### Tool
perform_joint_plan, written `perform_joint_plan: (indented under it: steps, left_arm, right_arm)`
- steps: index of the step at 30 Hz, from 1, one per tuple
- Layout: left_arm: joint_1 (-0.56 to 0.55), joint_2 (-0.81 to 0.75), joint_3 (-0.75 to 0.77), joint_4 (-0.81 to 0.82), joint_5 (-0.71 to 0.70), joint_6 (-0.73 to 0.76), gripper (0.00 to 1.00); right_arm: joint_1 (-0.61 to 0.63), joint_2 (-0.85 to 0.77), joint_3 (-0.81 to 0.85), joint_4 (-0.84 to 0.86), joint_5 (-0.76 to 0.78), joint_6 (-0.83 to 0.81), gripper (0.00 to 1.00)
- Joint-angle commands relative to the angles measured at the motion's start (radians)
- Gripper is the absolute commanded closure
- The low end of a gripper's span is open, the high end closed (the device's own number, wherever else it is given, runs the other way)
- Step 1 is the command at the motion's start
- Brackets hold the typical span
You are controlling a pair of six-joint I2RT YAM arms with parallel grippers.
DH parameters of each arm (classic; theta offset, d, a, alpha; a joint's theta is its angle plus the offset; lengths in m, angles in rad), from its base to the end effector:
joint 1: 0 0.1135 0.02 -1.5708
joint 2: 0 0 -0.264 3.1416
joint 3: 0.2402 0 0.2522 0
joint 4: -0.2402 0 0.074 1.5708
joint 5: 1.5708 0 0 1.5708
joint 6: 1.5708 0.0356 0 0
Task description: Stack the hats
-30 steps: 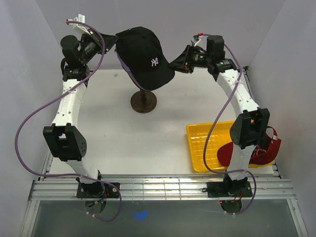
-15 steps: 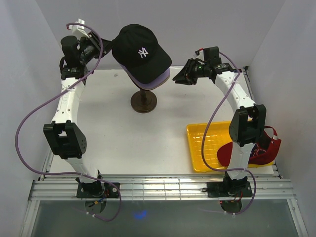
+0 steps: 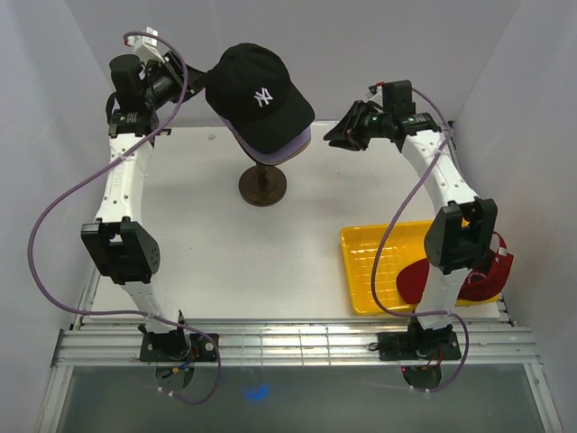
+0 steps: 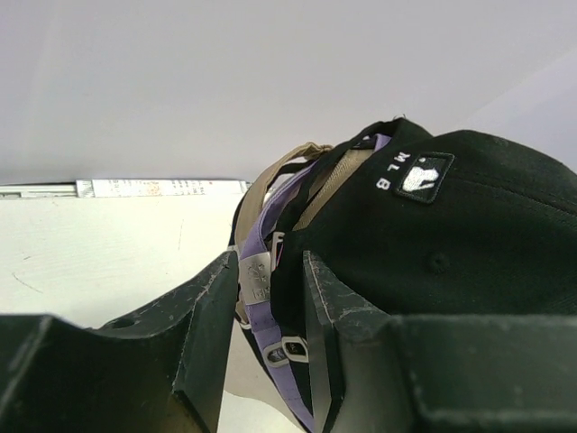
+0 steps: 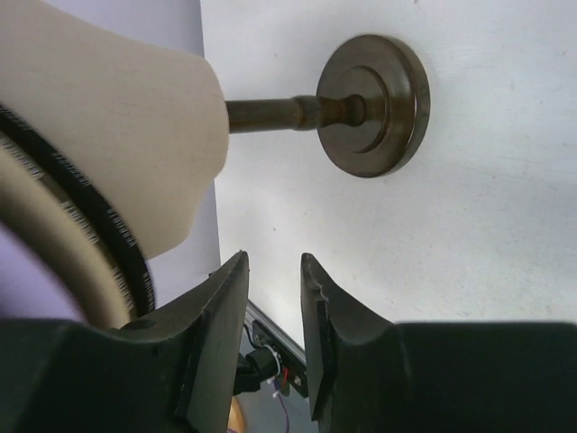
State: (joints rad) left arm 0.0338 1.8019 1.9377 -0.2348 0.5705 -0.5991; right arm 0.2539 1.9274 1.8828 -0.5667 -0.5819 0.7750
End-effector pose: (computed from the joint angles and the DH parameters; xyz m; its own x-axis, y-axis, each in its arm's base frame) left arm 0.4189 -0.0051 0.4528 -0.3684 -0.4873 -0.7917 0.3644 0.7078 -0.6052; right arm 0.4253 0.1306 0.3504 -0.8485 0.3837 -0.3643 -0.0724 0.5978 0.7984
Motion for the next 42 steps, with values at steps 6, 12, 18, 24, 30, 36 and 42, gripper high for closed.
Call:
perform_joint_plan:
  steps: [6,12,18,24,30,36,42]
  left_arm:
    - [-0.015,0.020,0.050,-0.089,0.042,0.015,0.54]
    - [-0.015,0.022,0.049,-0.086,0.039,0.009,0.54]
    - [-0.015,0.024,0.056,-0.089,0.043,0.007,0.54]
    - [-0.015,0.024,0.064,-0.090,0.045,0.007,0.54]
    - [-0.015,0.025,0.061,-0.092,0.046,0.007,0.54]
    - [-0.015,0.022,0.047,-0.090,0.046,0.015,0.54]
    - [-0.015,0.014,0.038,-0.084,0.048,0.016,0.54]
  right_arm:
    - [-0.062,-0.278,-0.080,0.192,0.011,0.113,0.57]
    - [-0.033,-0.361,-0.199,0.404,-0.061,0.254,0.46]
    - [0.068,-0.303,-0.100,0.378,-0.036,0.250,0.37]
    - [0.103,-0.262,-0.077,0.407,-0.030,0.280,0.35]
    - [0.120,-0.243,-0.057,0.421,-0.018,0.300,0.48]
    - [0.122,-0.248,-0.091,0.465,-0.024,0.329,0.59]
    - [0.120,-0.237,-0.091,0.462,-0.009,0.328,0.75]
